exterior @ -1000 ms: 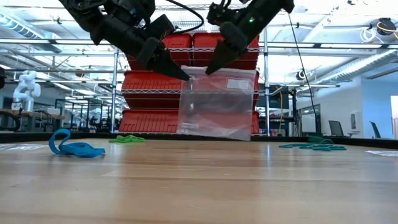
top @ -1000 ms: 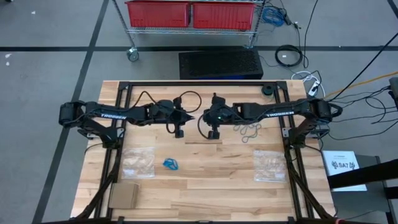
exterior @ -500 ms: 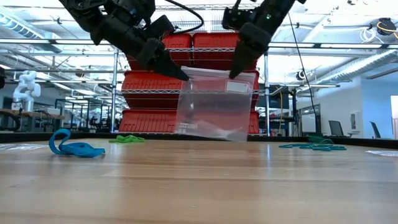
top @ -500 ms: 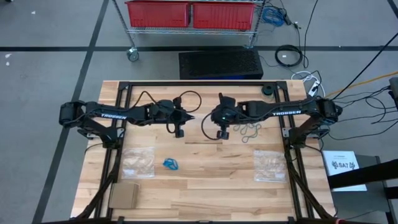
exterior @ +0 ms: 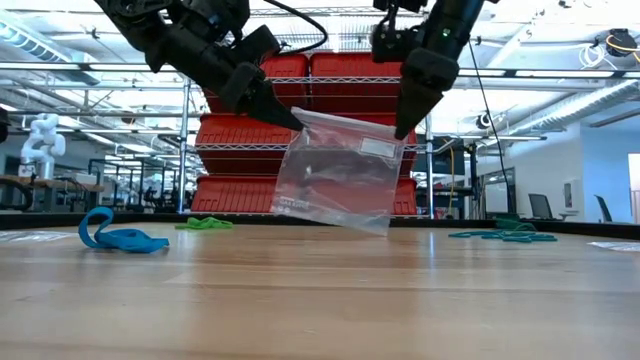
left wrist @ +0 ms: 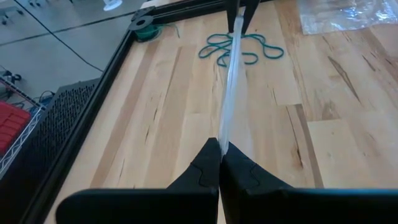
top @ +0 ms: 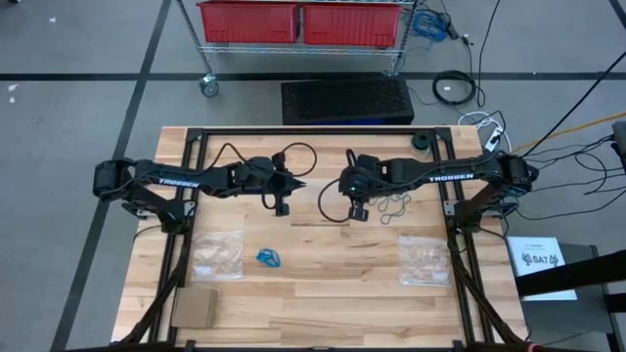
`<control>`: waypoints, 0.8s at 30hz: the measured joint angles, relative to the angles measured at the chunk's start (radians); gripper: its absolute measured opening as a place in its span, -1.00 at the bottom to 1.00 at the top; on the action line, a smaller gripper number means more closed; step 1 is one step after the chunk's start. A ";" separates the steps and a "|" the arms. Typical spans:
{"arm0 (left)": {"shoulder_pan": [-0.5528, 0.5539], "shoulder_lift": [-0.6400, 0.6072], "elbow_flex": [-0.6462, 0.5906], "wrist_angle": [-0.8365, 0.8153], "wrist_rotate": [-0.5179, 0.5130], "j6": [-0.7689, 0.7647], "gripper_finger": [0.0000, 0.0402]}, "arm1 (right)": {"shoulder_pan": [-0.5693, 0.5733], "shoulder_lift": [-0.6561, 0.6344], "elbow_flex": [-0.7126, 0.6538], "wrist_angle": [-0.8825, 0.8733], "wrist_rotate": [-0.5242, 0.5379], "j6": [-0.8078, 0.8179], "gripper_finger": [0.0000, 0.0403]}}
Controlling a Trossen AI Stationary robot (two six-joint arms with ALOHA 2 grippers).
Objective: Sort rubber bands
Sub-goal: Open the top transparent zip lock bag
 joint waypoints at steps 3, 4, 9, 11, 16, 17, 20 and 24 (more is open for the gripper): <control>-0.001 0.000 0.000 0.001 -0.002 0.000 -1.00 | 0.000 0.000 0.000 -0.013 -0.001 0.017 -0.89; -0.001 0.000 0.000 0.001 -0.006 0.000 -1.00 | 0.001 0.000 0.000 -0.015 -0.001 0.026 -0.87; 0.001 -0.001 -0.002 -0.016 -0.022 -0.004 -1.00 | 0.020 0.002 0.016 -0.073 0.008 0.040 -0.63; 0.000 -0.001 -0.002 -0.013 -0.023 -0.004 -1.00 | 0.033 0.000 0.040 -0.096 0.041 0.053 -0.50; 0.000 -0.001 -0.002 -0.007 -0.023 -0.003 -1.00 | 0.056 0.000 0.114 -0.072 0.077 0.055 -0.25; 0.000 -0.001 -0.002 -0.008 -0.023 -0.003 -1.00 | 0.061 0.000 0.118 -0.031 0.078 0.044 -0.24; 0.000 -0.001 -0.002 -0.008 -0.023 -0.003 -1.00 | 0.080 0.000 0.119 0.079 0.076 -0.011 -0.34; -0.001 -0.001 -0.002 -0.006 -0.022 -0.003 -1.00 | 0.094 0.023 0.119 0.174 0.106 -0.071 -0.76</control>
